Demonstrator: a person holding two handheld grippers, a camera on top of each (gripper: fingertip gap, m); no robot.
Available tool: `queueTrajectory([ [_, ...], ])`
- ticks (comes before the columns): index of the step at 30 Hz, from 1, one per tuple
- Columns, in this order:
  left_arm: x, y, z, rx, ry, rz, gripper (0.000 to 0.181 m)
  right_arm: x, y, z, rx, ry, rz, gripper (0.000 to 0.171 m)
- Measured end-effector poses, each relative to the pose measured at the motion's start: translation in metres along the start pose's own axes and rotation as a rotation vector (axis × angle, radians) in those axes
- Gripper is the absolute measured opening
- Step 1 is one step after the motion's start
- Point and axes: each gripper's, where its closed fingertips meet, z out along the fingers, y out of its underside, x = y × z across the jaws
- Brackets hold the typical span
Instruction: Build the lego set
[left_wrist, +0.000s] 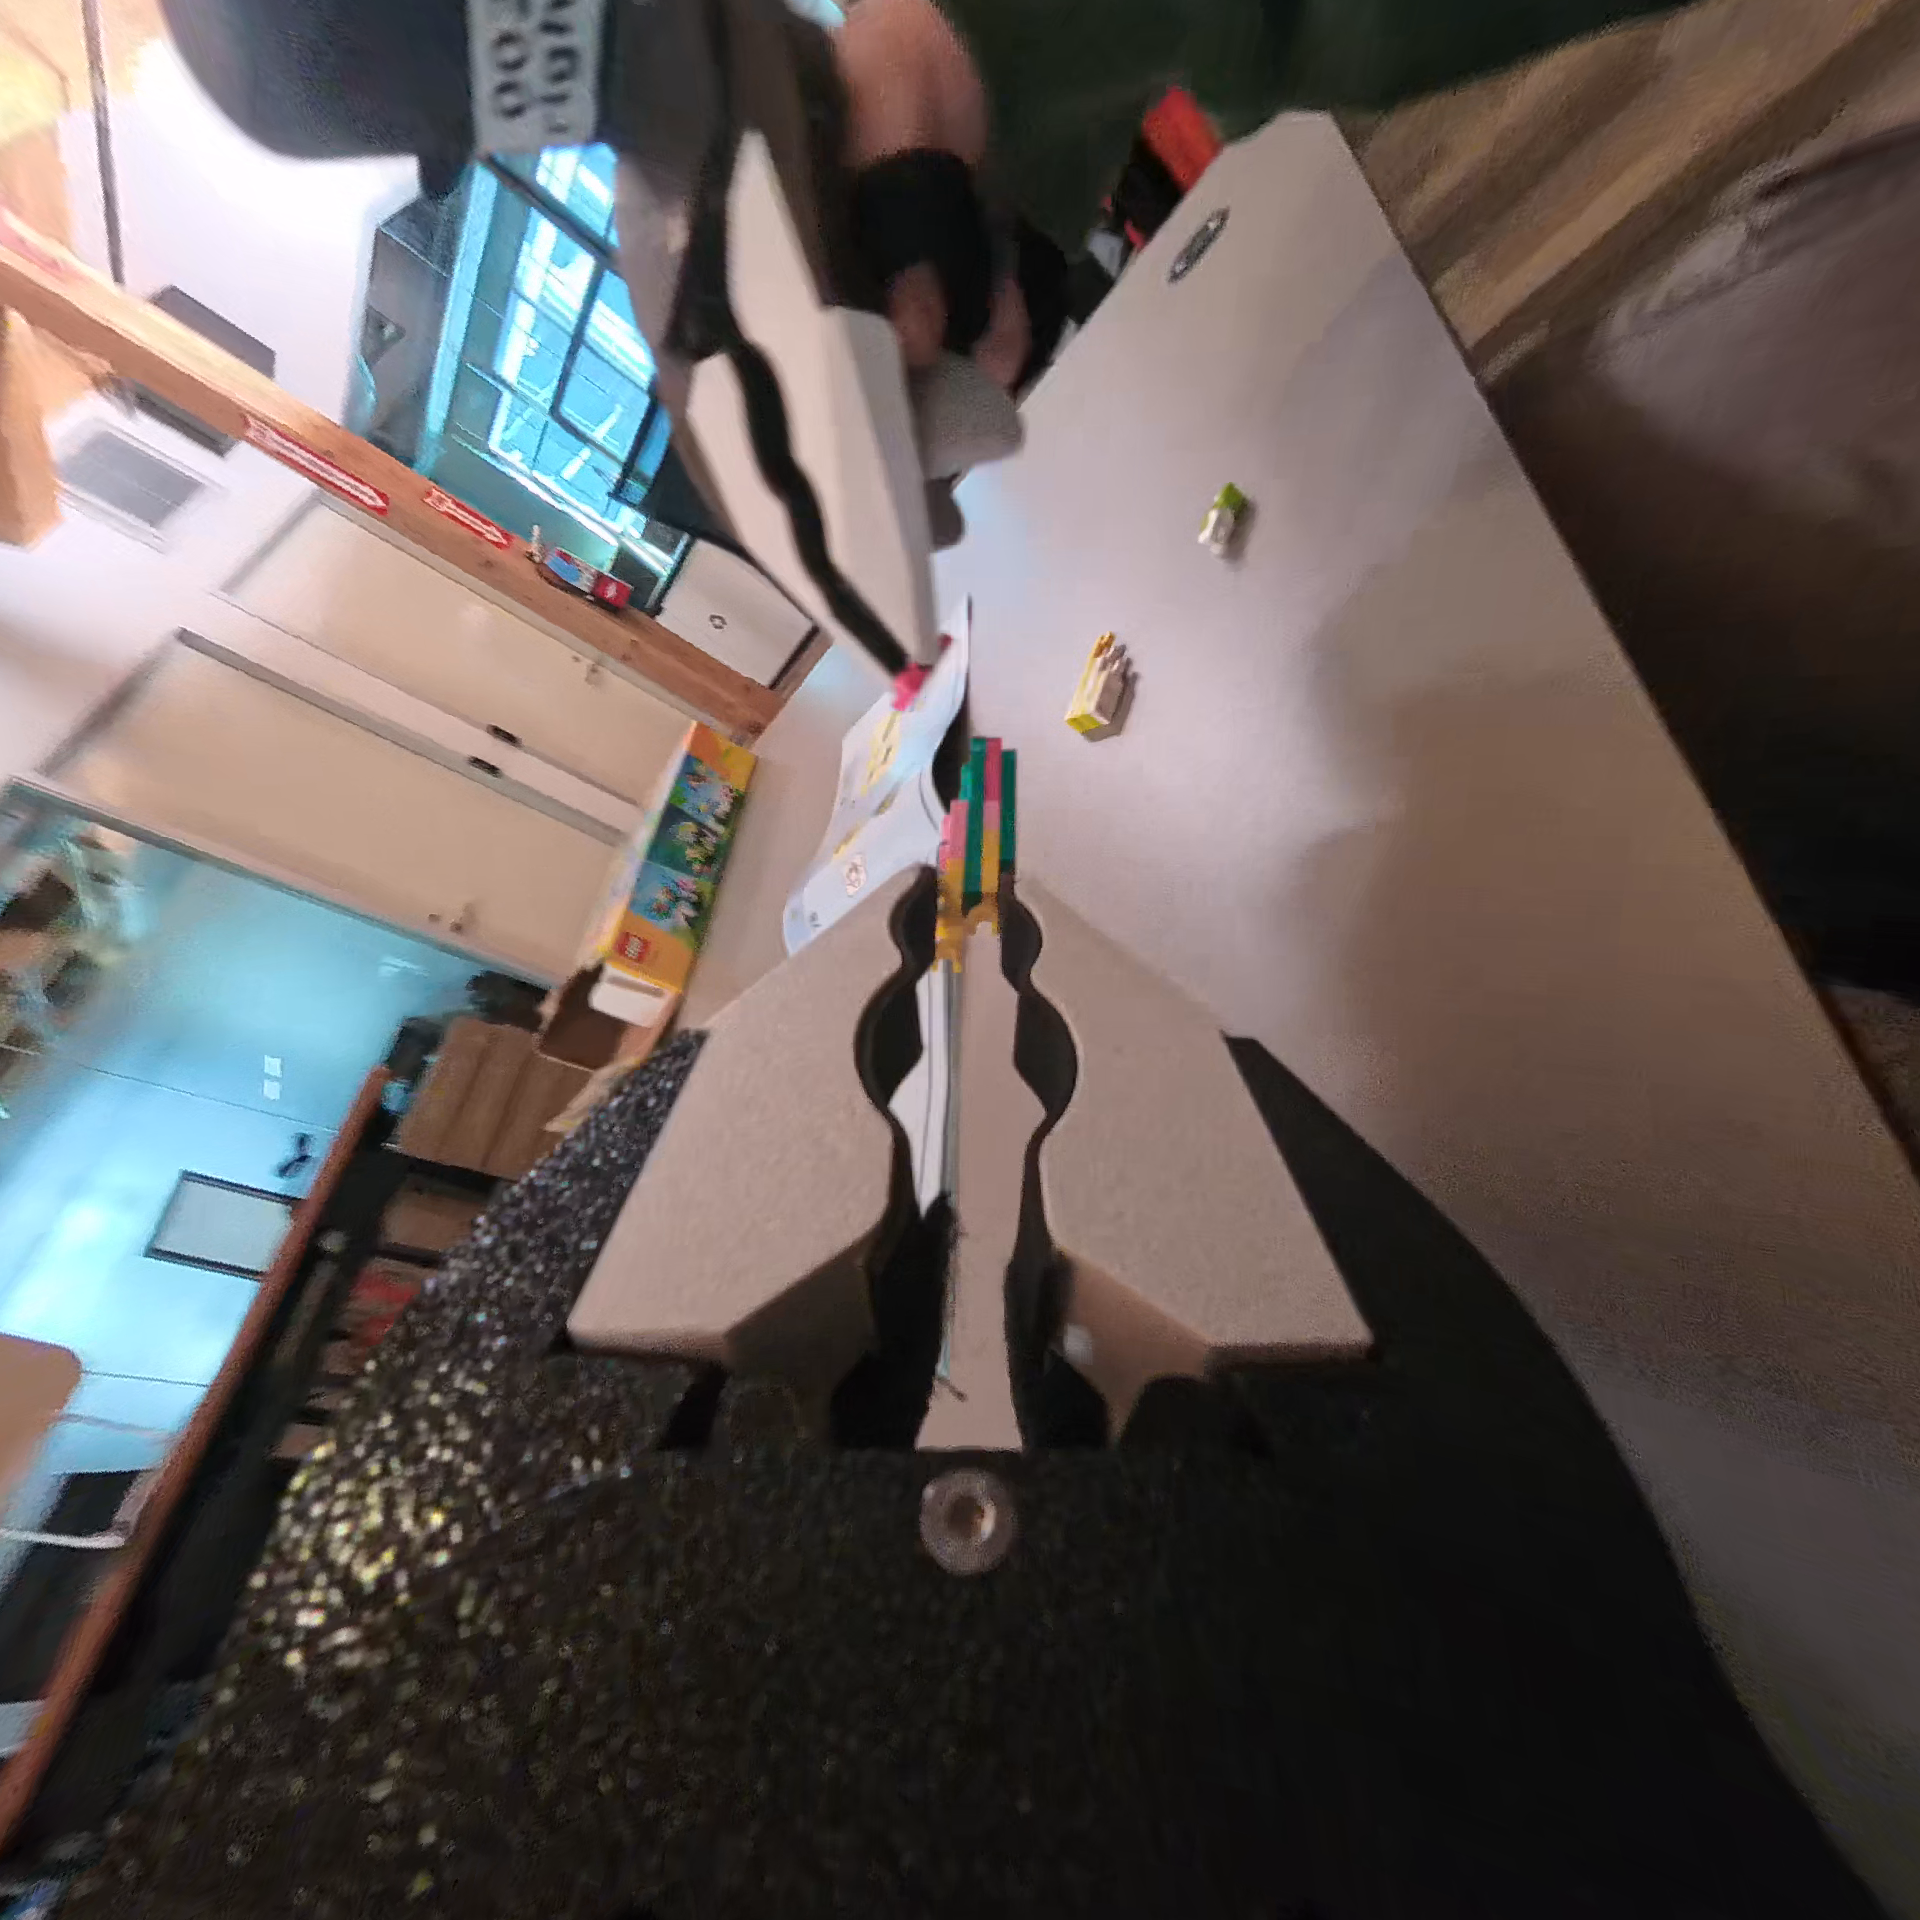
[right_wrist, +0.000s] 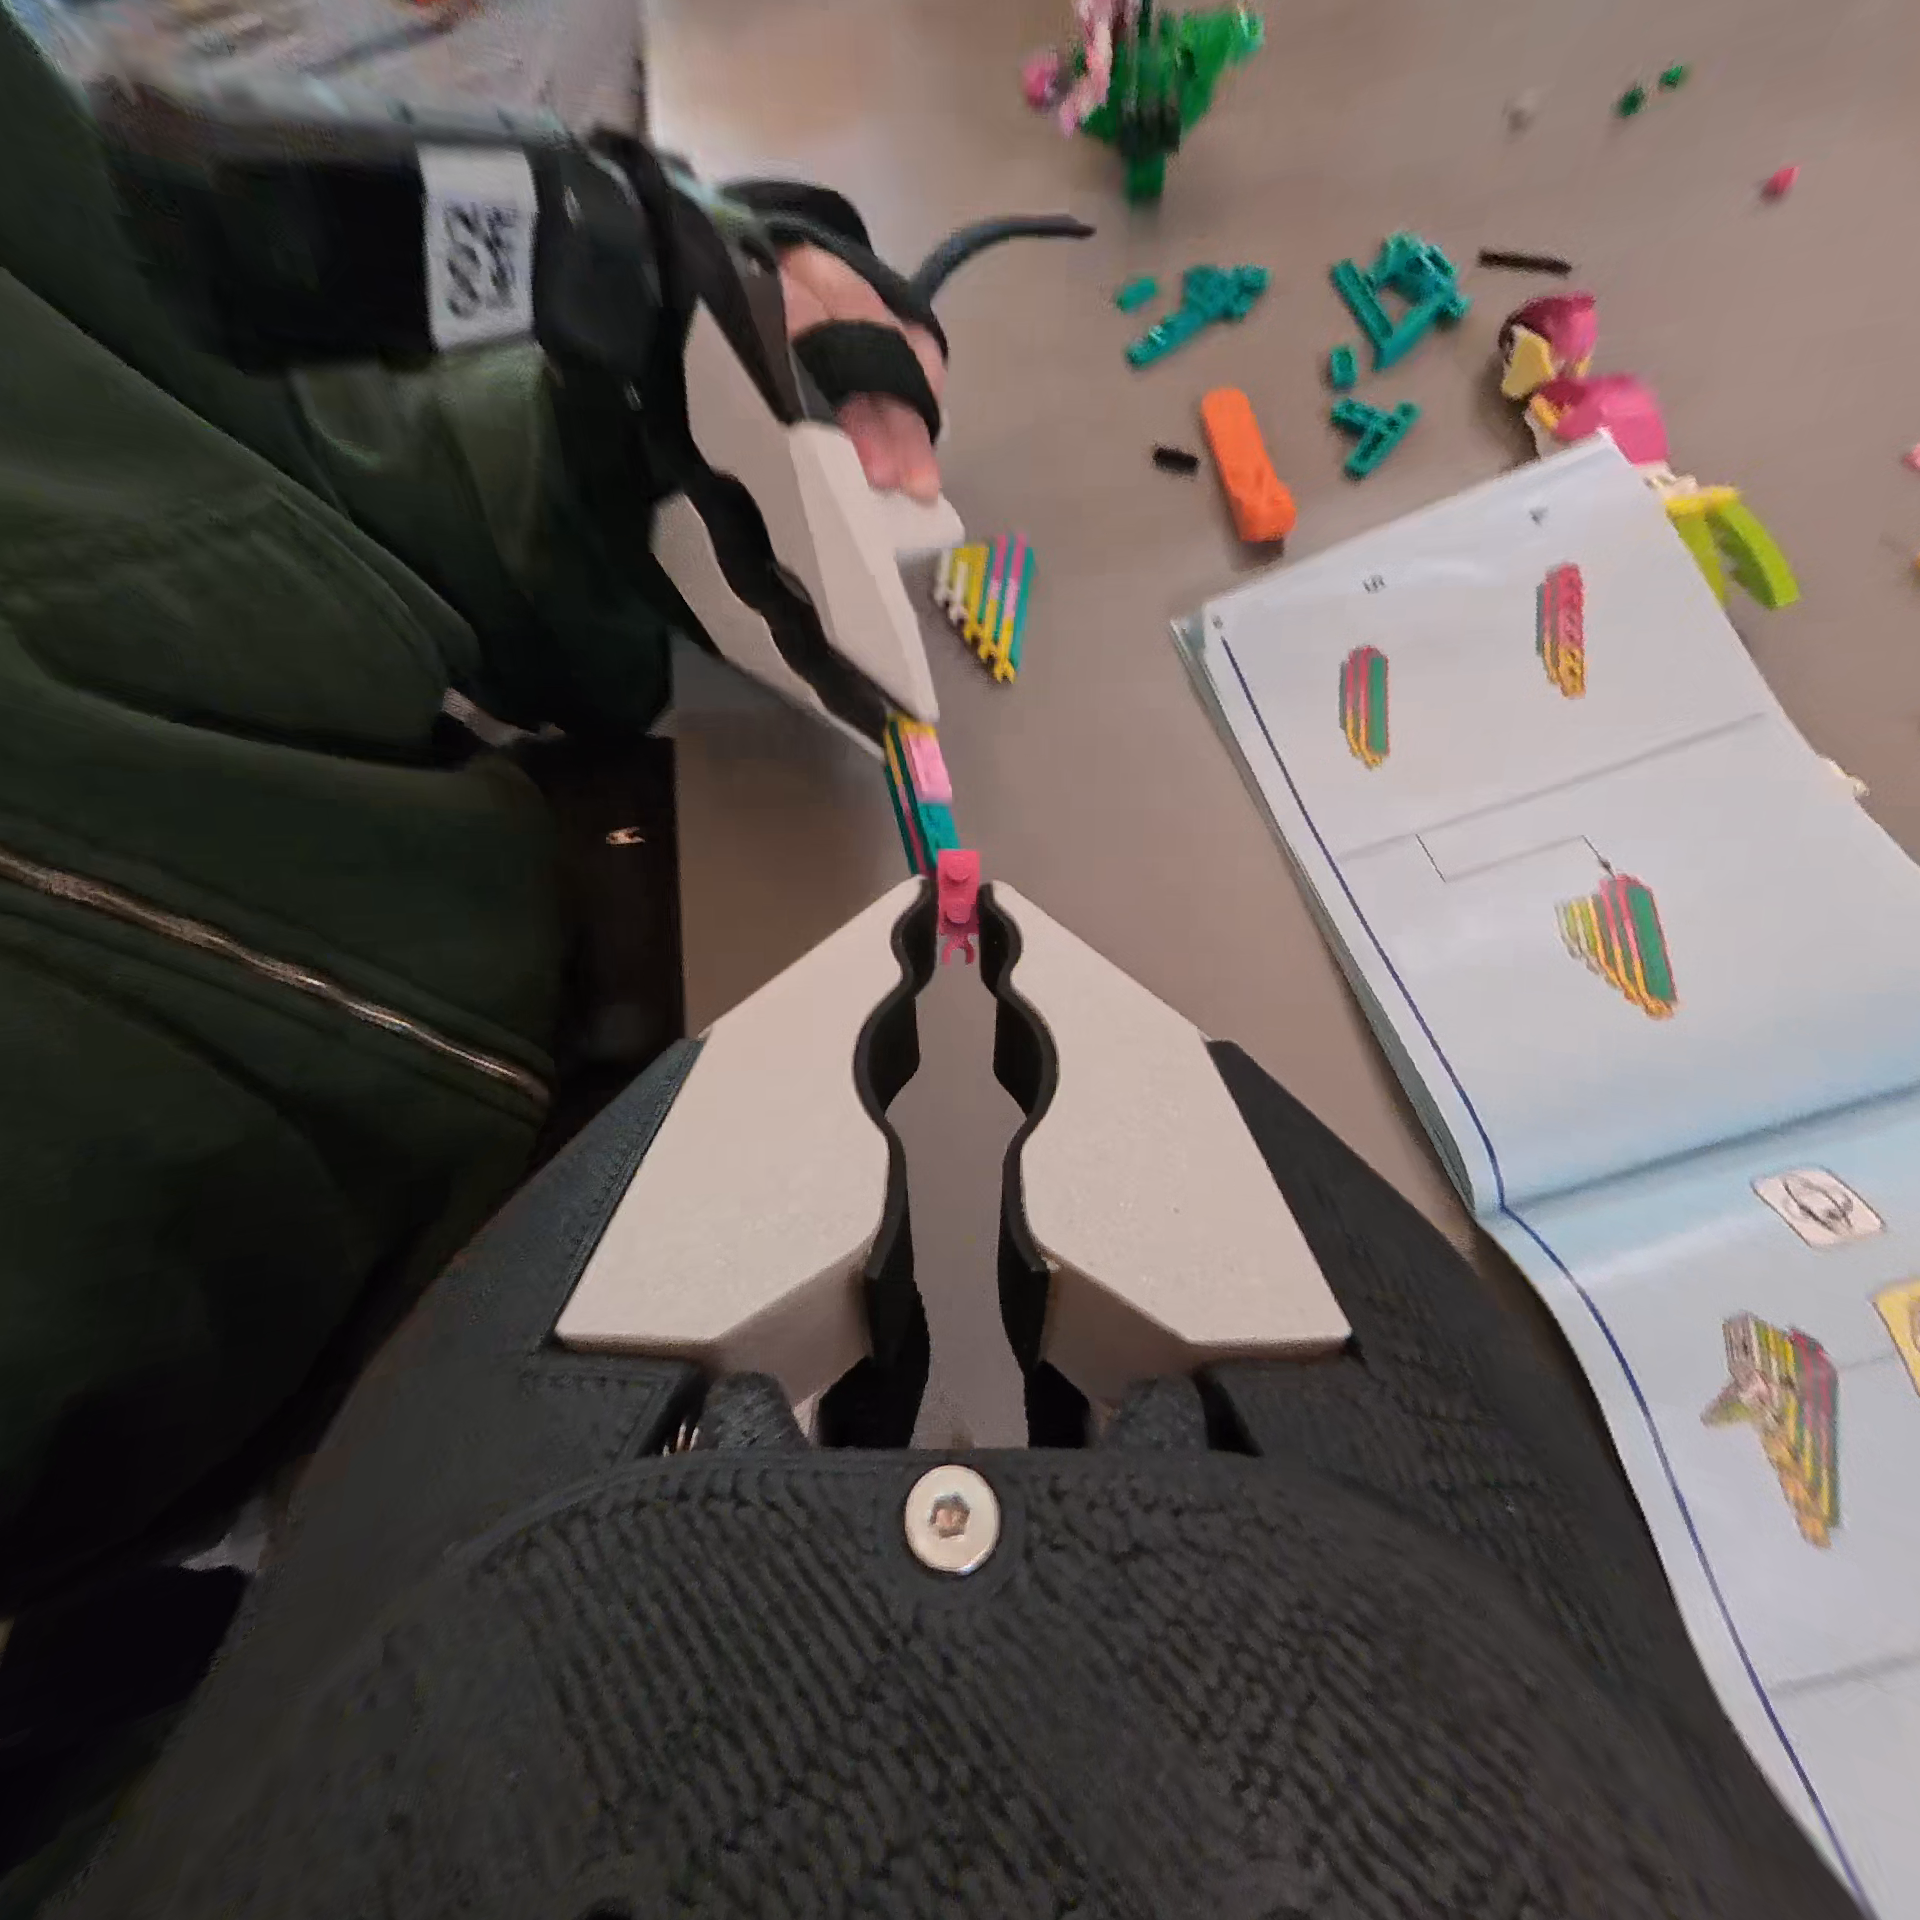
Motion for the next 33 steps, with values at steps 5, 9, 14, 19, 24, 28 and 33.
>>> queueTrajectory([
  [5,0.009,-0.004,0.003,-0.016,0.003,0.12,0.009,-0.012,-0.004,0.01,-0.066,-0.122,-0.009,0.006],
  [9,0.01,-0.007,0.002,-0.007,-0.007,0.148,0.008,-0.014,0.005,0.019,-0.155,-0.174,0.001,0.007],
  [14,0.012,-0.011,0.002,0.001,-0.013,0.196,0.008,-0.017,0.008,0.022,-0.201,-0.207,-0.015,0.007],
  [19,0.014,-0.014,0.002,0.007,-0.019,0.252,0.008,-0.021,0.009,0.021,-0.246,-0.223,-0.039,0.007],
  [24,0.017,-0.017,0.002,0.009,-0.031,0.306,0.008,-0.025,0.012,0.02,-0.296,-0.241,-0.074,0.007],
  [28,0.017,-0.019,0.002,0.011,-0.042,0.328,0.008,-0.027,0.012,0.019,-0.314,-0.244,-0.095,0.007],
  [33,0.015,-0.02,0.001,0.013,-0.052,0.33,0.008,-0.027,0.01,0.018,-0.314,-0.239,-0.098,0.007],
])
